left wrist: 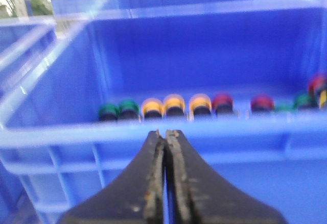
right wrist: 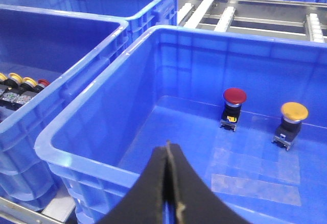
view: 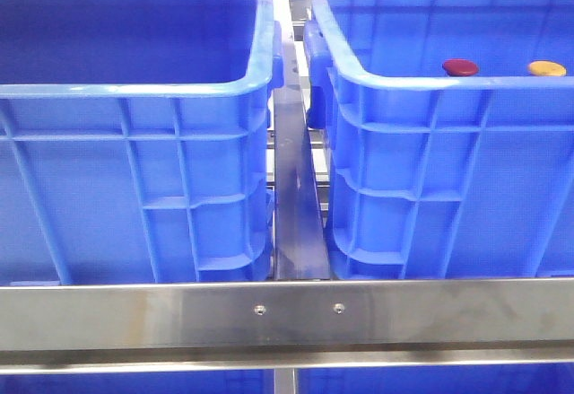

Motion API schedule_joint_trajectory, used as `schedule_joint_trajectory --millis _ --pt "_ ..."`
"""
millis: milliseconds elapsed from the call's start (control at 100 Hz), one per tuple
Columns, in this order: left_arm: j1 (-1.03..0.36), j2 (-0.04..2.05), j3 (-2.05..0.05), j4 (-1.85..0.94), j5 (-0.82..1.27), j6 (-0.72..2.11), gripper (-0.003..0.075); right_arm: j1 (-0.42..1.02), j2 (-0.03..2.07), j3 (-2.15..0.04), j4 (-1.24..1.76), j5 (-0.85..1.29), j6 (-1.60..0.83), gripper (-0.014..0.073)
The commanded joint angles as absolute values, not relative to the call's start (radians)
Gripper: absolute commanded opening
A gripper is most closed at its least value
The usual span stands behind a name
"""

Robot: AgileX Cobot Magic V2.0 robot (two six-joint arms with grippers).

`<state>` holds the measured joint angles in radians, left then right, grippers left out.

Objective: Pick red and yellow buttons and place in box

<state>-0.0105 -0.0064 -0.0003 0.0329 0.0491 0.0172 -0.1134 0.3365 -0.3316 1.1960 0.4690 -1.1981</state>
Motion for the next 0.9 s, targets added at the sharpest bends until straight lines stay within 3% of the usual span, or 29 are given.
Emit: schedule_joint_trajectory --millis 0,890 --pt "-0.005 -0.036 0.053 0.032 -0.019 -0.016 -0.0020 -0.115 0.345 -0.359 1.225 0.451 -1.198 -0.0069" --pt "0.010 -0.036 0.053 0.032 -0.016 -0.016 -0.0020 -0.115 0.345 -0.359 1.225 0.458 -1.198 -0.0069"
